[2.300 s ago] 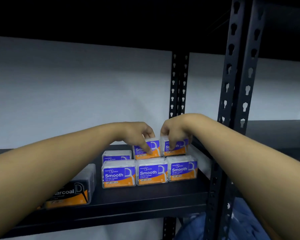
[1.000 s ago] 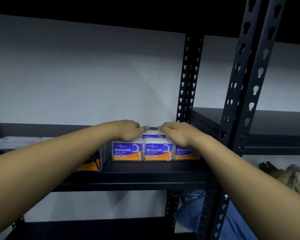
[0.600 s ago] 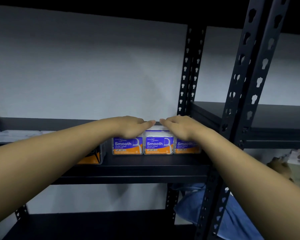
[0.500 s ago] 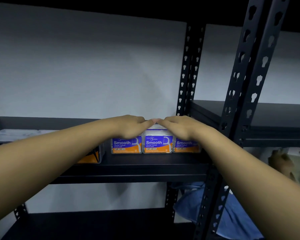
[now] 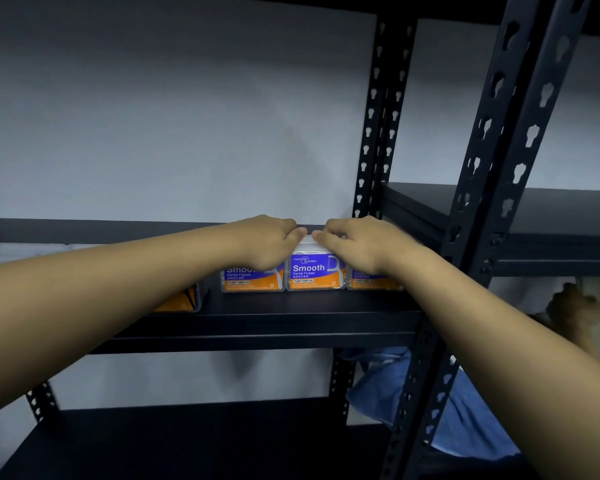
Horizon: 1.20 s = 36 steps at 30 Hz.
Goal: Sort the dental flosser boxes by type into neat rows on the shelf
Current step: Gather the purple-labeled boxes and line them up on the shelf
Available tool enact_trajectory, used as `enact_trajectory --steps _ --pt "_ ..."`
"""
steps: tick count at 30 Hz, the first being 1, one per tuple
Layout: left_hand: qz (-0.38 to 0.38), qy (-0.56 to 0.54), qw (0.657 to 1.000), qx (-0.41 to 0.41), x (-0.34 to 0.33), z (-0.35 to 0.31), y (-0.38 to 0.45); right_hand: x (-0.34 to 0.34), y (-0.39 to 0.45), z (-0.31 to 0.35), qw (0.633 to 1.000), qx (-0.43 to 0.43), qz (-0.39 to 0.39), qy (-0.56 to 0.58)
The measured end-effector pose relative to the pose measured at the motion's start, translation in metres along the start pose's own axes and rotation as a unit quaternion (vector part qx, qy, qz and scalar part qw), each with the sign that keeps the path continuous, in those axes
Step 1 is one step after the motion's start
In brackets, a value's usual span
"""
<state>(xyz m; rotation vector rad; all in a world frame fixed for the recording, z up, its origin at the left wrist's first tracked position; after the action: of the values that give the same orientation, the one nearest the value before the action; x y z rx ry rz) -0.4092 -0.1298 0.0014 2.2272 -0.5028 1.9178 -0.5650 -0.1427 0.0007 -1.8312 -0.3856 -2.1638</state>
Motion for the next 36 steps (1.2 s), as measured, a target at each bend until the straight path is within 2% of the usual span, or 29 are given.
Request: enact_trajectory --steps 14,24,36 --pt "-0.027 -0.006 0.999 -0.026 0.002 -0.005 -0.008 0.003 -0.005 0.002 0.999 0.028 -0.007 -0.014" --pt "-0.052 -0.001 0.998 -0.041 -0.001 -0.008 -0.017 0.004 -0.016 0.007 0.997 0.045 -0.055 -0.028" --pt "-0.064 -0.03 0.997 -0.04 -0.004 -0.01 -0.03 0.001 -0.026 0.011 0.997 0.06 -0.049 -0.021"
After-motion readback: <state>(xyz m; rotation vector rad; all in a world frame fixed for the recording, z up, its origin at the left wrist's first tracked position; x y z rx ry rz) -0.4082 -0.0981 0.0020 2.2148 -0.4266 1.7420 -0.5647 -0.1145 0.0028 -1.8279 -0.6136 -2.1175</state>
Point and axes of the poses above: each hand's wrist, its own y-axis towards the middle knuckle, its own x-axis out of the back of the hand, z = x × y, the point moved 6 cm from there along y, towards the middle knuckle, and after that the axes turned 10 degrees about z, right-handed, at the moved point
